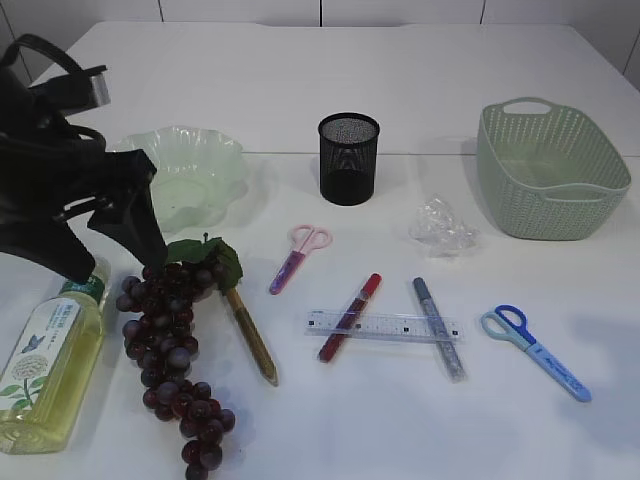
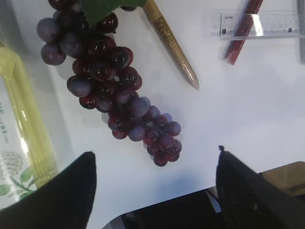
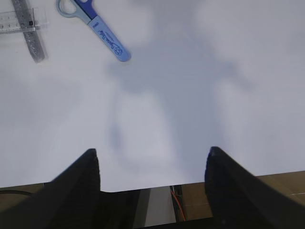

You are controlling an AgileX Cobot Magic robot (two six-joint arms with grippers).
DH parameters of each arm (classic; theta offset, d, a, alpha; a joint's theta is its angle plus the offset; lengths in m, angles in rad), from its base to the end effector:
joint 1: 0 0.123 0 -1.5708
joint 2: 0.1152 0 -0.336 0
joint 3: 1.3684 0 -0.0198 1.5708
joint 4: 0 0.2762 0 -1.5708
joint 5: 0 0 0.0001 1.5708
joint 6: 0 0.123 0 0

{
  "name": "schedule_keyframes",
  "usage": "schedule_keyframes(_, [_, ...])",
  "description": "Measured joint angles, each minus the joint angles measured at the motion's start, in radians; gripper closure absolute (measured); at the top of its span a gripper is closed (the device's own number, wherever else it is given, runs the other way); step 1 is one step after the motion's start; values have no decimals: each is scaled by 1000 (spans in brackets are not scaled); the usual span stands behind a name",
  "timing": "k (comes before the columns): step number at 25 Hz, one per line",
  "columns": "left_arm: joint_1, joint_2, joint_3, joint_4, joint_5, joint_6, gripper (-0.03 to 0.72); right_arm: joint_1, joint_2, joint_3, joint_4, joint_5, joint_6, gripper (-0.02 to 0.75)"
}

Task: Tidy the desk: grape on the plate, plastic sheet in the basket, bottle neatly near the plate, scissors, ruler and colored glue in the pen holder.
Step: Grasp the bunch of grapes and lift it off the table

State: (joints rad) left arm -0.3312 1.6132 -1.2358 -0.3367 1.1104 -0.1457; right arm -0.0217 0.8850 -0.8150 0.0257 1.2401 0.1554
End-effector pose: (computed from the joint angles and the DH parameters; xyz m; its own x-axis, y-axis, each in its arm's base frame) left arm 0.3149 -0.1468 0.2795 -0.9942 0.0434 -0.0980 0.0740 0.9395 -0.3343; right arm 0.1362 0.0000 0.3147 -0.9251 0.1831 -0.3327 0.1664 0.9830 0.0781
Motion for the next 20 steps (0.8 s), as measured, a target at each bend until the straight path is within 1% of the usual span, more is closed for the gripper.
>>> schedule_keyframes(4, [0, 21, 0, 10, -8, -1, 116, 0, 0, 0, 0, 0, 0, 200])
schedule_keyframes(11, [0, 65, -2, 33, -69, -17, 67, 0, 0, 0, 0, 0, 0, 200])
schedule_keyframes(17, [0, 158, -18, 43, -77, -31, 59, 0, 0, 0, 0, 0, 0, 200])
schedule_keyframes(20, [0, 196, -21, 66, -77, -43, 59, 0, 0, 0, 0, 0, 0, 200])
